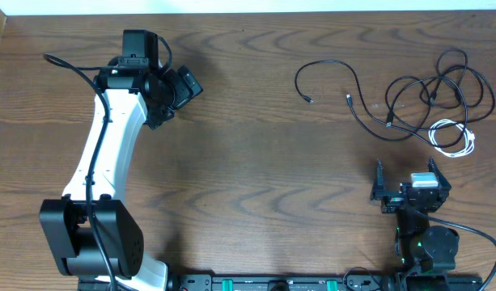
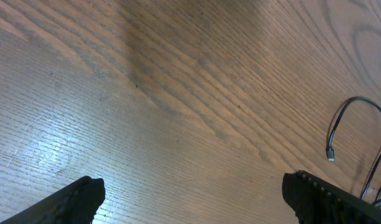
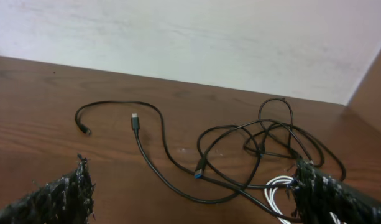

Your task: Untangle cables

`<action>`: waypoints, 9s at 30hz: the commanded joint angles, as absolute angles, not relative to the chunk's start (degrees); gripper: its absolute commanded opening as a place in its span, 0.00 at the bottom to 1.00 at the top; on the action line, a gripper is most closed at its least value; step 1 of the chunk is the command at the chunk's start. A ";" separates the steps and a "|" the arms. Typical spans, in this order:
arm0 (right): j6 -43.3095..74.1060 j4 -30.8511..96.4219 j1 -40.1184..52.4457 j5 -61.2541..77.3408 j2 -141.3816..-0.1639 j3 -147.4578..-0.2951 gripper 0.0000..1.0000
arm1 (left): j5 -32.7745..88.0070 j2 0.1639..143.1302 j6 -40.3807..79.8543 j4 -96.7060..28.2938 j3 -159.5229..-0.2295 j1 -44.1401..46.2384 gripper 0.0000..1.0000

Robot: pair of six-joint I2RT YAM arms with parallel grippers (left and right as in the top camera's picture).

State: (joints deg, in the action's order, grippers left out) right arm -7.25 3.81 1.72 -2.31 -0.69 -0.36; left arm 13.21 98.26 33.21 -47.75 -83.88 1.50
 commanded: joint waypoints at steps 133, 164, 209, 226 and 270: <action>-9.08 4.08 1.45 -2.63 -0.32 -0.32 0.99 | 5.56 32.32 11.20 7.51 -0.23 5.43 0.98; -9.08 4.08 1.45 -2.63 -0.32 -0.32 0.99 | 0.80 0.12 2.59 -4.05 -0.23 5.43 0.98; -9.08 4.08 1.43 -2.63 -0.32 -0.32 0.99 | 0.80 0.38 2.59 -4.05 -0.23 5.43 0.98; -9.08 4.08 1.45 -2.63 -0.32 -0.32 0.99 | 0.80 0.40 2.59 -4.05 -0.23 5.43 0.98; -9.08 4.08 1.45 -2.63 -0.32 -0.32 0.99 | 0.80 0.60 2.59 -4.08 -0.23 5.43 0.98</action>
State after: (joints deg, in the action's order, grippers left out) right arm -8.27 3.86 1.72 -2.31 -0.62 -0.36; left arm 2.61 0.64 3.11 -1.72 -1.13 5.41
